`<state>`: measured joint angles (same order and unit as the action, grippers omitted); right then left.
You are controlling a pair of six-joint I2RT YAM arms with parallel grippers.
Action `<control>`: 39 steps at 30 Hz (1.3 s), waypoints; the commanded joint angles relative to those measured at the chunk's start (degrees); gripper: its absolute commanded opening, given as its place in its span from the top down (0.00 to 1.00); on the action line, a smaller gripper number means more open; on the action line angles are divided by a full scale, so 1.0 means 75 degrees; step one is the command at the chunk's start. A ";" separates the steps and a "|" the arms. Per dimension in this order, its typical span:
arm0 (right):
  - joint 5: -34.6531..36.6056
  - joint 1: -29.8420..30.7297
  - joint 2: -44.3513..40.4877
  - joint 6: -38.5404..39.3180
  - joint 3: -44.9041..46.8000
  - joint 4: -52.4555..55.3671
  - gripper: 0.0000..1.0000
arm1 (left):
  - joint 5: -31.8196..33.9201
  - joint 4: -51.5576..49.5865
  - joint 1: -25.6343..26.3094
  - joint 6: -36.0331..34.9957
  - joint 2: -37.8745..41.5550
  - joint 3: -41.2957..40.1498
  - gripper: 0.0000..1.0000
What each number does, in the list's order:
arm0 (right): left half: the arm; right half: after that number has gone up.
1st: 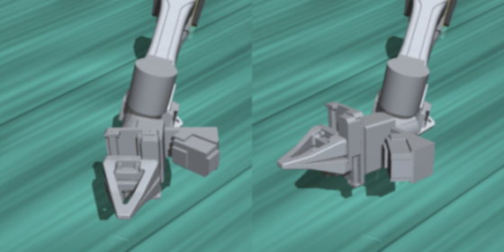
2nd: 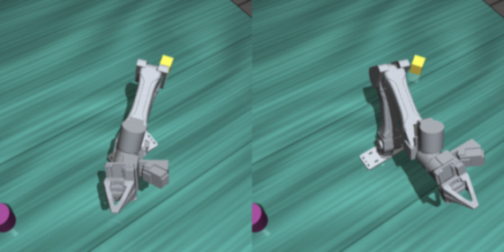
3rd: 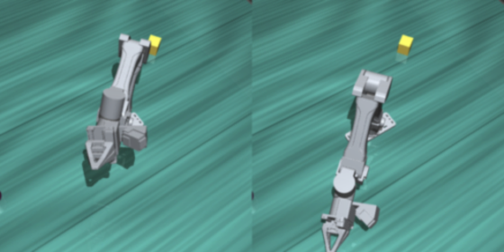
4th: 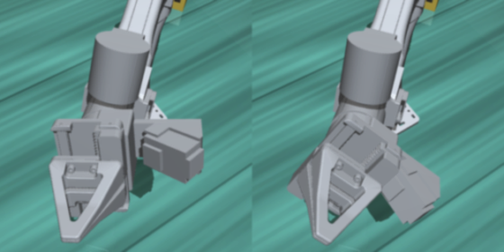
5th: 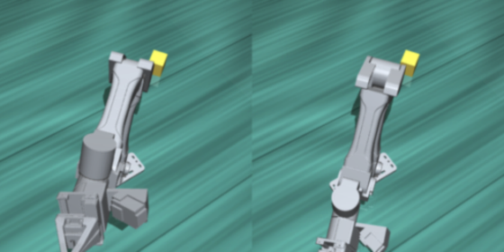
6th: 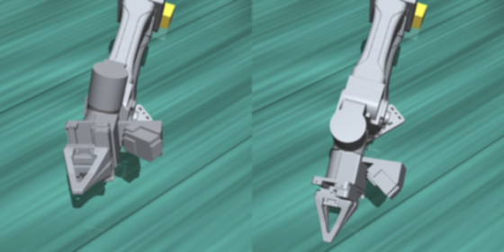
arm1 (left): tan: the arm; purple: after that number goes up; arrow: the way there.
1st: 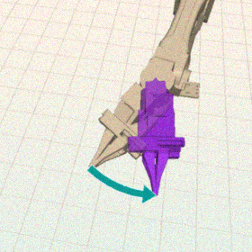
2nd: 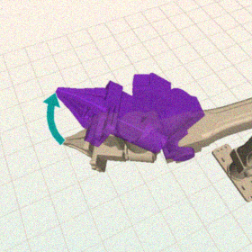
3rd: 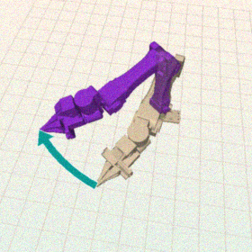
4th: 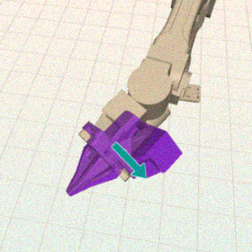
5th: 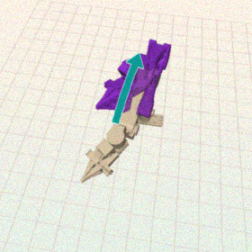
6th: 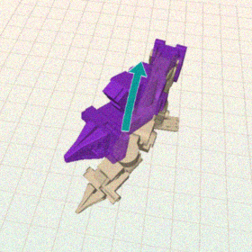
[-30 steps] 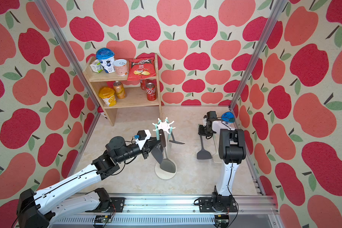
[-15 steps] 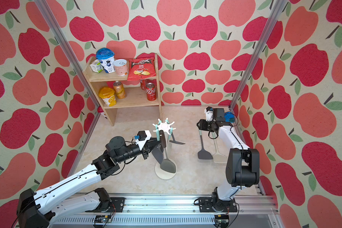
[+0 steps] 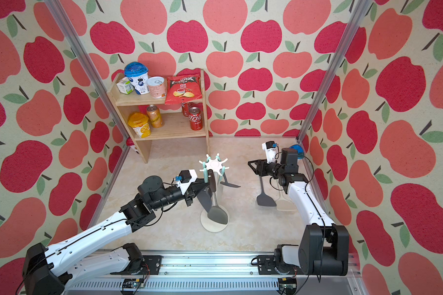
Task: Take the spatula off the kitchen utensil rack
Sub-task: Place the spatula at the center of the board, then take off the spatula from the rack.
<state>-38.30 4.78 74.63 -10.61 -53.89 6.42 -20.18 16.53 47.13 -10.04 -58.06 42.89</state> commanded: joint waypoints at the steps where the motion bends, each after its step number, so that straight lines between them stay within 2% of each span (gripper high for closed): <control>1: -0.0483 0.0109 -0.0272 0.0002 0.0136 -0.0314 0.49 | -0.0038 -0.0949 0.0015 -0.0292 -0.0285 -0.0042 1.00; 21: -0.1033 0.1449 -0.1638 0.0542 0.0514 -0.0741 0.47 | -0.0158 -0.1092 0.0003 -0.0536 -0.0365 0.0152 1.00; 39: -0.1224 0.2254 -0.1970 0.0839 0.0783 -0.0917 0.45 | -0.0286 -0.0641 -0.0021 -0.0200 -0.0146 -0.0138 1.00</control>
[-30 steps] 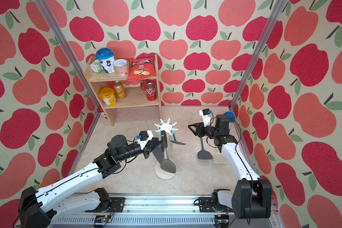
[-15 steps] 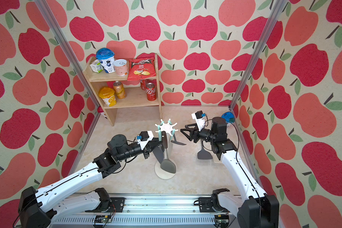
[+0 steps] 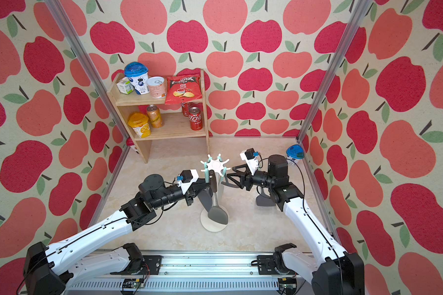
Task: Take the spatula off the kitchen utensil rack
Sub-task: Take off the spatula from the rack.
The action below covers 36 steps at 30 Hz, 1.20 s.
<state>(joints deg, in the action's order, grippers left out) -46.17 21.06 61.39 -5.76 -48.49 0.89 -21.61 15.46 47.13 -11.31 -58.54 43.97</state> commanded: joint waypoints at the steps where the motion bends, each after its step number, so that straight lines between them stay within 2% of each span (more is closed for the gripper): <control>1: -0.0163 0.0113 -0.0225 0.0204 0.0076 -0.0183 0.45 | -0.0105 -0.0451 -0.0026 -0.0007 -0.0080 -0.0306 1.00; 15: -0.0003 0.0315 -0.0159 0.0380 0.0071 -0.0142 0.46 | -0.0131 -0.0369 -0.0032 0.0063 -0.0050 -0.0387 1.00; 24: 0.0491 0.0872 0.0237 0.0566 -0.0139 -0.0196 0.48 | -0.0137 -0.0349 -0.0038 0.0077 -0.0113 -0.0389 1.00; 36: 0.0775 0.1053 0.0453 0.0551 -0.0252 -0.0411 0.59 | -0.0075 -0.0363 -0.0050 0.0050 -0.0076 -0.0447 1.00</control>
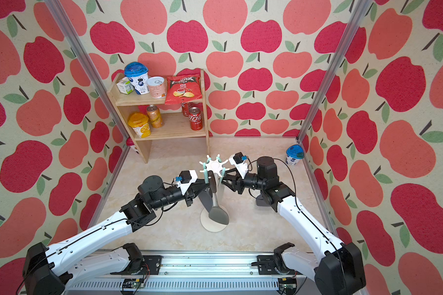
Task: Take the spatula off the kitchen utensil rack
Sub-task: Take off the spatula from the rack.
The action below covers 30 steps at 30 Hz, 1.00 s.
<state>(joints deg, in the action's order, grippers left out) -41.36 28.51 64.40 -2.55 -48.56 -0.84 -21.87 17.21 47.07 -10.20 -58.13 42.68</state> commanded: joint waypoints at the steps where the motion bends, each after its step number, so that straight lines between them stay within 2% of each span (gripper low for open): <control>1: 0.0136 0.0059 0.0049 0.0126 -0.0241 -0.0187 0.61 | -0.0038 -0.0584 -0.0041 -0.0100 -0.0135 -0.0275 1.00; 18: 0.0551 0.0246 -0.0085 0.0339 -0.0235 -0.0122 0.89 | -0.0038 -0.0619 -0.0053 -0.0090 -0.0141 -0.0283 1.00; 30: 0.1262 0.0259 -0.0219 0.0309 -0.0161 -0.0158 1.00 | -0.0041 -0.0631 -0.0063 -0.0080 -0.0119 -0.0288 1.00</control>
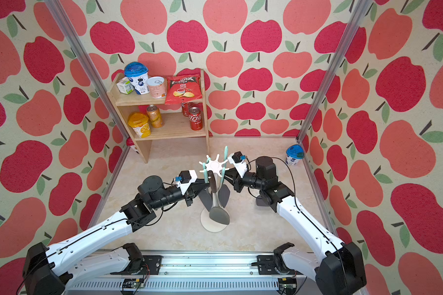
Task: Take the spatula off the kitchen utensil rack
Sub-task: Take off the spatula from the rack.
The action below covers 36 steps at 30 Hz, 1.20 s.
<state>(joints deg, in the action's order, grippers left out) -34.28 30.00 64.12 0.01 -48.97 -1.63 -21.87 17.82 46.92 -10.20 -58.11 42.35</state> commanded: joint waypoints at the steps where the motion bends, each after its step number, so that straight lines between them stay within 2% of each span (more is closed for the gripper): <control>1: 0.0409 0.0061 -0.0191 -0.0046 -0.0101 -0.0055 1.00 | -0.0041 -0.0713 -0.0044 -0.0077 -0.0138 -0.0244 1.00; 7: 0.1196 0.0055 -0.0263 -0.0050 -0.0103 0.0047 1.00 | -0.0032 -0.0725 -0.0043 -0.0079 -0.0133 -0.0244 1.00; 22: 0.2197 0.0053 -0.0538 0.0008 -0.0287 0.0534 1.00 | -0.0029 -0.0738 -0.0053 -0.0073 -0.0153 -0.0238 1.00; 36: 0.3433 0.0020 -0.0350 -0.0110 -0.1112 0.1571 1.00 | -0.0028 -0.0759 -0.0054 -0.0075 -0.0161 -0.0244 1.00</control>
<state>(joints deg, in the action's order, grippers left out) -11.51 30.00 61.43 -0.01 -54.24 8.08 -21.89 17.82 46.85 -10.20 -58.13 42.35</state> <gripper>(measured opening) 0.136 0.161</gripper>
